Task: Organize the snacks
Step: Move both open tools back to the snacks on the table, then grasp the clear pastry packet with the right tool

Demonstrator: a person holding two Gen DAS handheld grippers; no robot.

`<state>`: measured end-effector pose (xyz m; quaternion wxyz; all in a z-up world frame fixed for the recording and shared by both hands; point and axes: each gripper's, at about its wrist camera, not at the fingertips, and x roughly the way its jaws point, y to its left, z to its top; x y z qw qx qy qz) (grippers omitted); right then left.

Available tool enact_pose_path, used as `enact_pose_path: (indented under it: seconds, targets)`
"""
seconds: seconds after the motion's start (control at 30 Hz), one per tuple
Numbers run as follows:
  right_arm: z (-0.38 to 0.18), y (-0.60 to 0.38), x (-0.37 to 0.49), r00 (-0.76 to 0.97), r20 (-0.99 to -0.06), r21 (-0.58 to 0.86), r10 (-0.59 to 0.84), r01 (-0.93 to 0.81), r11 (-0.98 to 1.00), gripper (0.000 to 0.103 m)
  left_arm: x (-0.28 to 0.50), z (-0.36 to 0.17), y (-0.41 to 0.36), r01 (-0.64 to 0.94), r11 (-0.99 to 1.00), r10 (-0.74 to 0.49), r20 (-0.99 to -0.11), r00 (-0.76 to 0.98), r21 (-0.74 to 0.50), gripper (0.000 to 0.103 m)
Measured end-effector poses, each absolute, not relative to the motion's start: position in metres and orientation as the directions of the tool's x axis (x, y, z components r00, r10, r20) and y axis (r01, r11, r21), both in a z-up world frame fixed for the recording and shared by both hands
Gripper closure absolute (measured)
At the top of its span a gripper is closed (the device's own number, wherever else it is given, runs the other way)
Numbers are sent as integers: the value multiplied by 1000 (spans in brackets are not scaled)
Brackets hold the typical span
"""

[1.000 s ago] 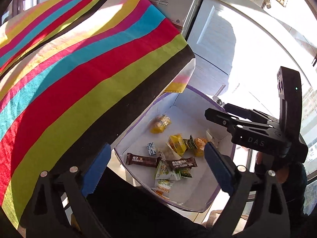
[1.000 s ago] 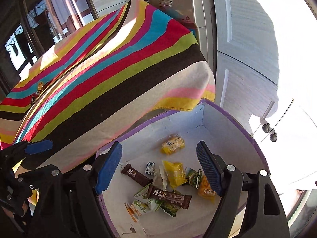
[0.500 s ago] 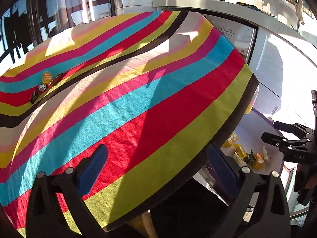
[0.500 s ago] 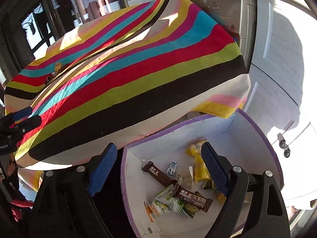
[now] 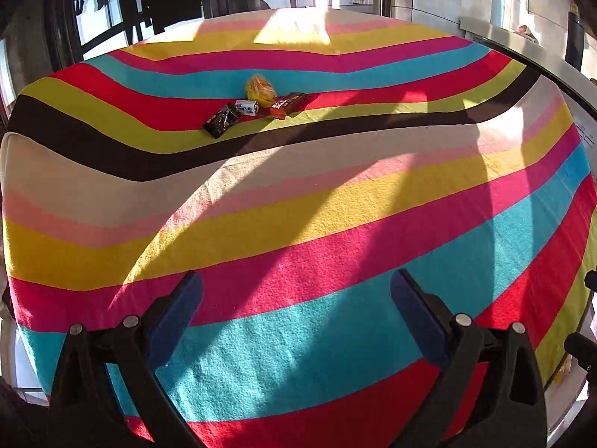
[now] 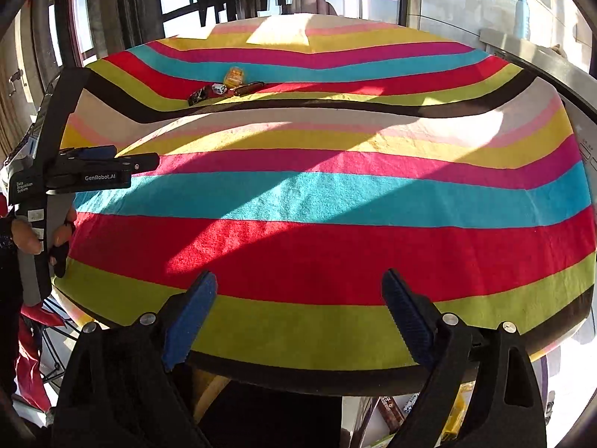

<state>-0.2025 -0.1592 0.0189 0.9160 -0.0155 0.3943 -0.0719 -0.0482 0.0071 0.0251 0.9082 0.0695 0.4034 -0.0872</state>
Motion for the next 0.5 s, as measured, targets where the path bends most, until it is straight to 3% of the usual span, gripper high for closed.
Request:
enact_pose_path:
  seconds: [0.3, 0.5]
  targets:
    - [19, -133, -71, 657, -750, -52, -70, 47, 998, 16, 51, 19, 55, 100, 991, 2, -762, 648, 87, 3]
    - [22, -126, 6, 638, -770, -3, -29, 42, 999, 16, 70, 12, 79, 54, 998, -66, -793, 606, -41, 3]
